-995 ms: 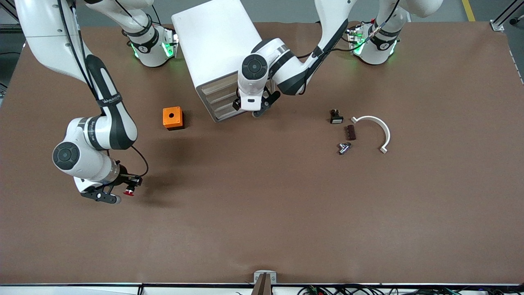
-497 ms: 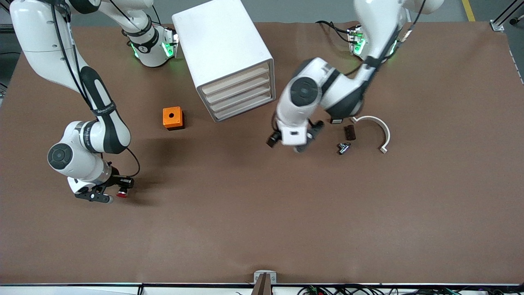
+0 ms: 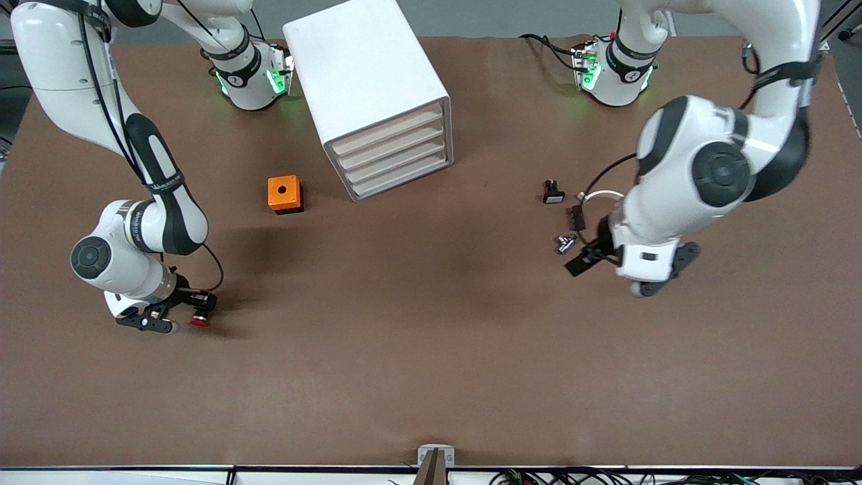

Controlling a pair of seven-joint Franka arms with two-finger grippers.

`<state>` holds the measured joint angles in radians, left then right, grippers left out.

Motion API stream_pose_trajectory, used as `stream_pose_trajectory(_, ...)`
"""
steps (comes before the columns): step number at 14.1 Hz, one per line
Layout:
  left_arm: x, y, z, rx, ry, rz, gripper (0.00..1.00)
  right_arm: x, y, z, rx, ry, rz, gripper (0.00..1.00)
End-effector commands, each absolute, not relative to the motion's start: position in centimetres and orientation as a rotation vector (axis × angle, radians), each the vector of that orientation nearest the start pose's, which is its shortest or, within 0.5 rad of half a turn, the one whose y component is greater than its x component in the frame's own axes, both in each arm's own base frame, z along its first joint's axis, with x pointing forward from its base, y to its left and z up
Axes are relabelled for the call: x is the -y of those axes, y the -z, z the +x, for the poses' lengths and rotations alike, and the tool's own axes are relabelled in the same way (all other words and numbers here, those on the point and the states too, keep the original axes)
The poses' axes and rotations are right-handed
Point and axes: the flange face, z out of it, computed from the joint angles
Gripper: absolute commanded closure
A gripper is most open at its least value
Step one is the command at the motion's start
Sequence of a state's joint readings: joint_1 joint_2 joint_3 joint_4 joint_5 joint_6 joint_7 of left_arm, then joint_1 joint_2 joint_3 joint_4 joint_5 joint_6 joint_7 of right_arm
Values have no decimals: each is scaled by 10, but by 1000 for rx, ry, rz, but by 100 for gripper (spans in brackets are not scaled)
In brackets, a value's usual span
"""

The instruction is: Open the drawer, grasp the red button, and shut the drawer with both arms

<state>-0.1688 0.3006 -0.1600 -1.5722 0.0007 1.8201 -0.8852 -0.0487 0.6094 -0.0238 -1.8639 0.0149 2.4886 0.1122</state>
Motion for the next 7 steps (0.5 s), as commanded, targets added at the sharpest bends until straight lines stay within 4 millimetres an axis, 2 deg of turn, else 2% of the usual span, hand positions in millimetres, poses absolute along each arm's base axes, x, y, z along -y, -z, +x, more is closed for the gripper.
stream_pose_trajectory(1,178,-505,594,726,-44,-2957,0,47,-220,640,-311,-7,-3127,0)
stream_pose_trajectory(2,162,-524,589,699,-31,-2966,0,48,-241,641,-311,-36,-3128,0)
stream_pose_trajectory(3,156,-537,582,635,-38,-2975,0,49,-266,642,-317,-81,-3126,0)
stream_pose_trajectory(4,147,-545,578,637,-51,-2965,0,56,-287,643,-331,-127,-3123,0)
stream_pose_trajectory(5,140,-562,569,632,-39,-2965,0,60,-309,642,-343,-185,-3118,0)
stream_pose_trajectory(7,115,-583,559,588,-32,-2979,0,65,-355,636,-347,-205,-3115,0)
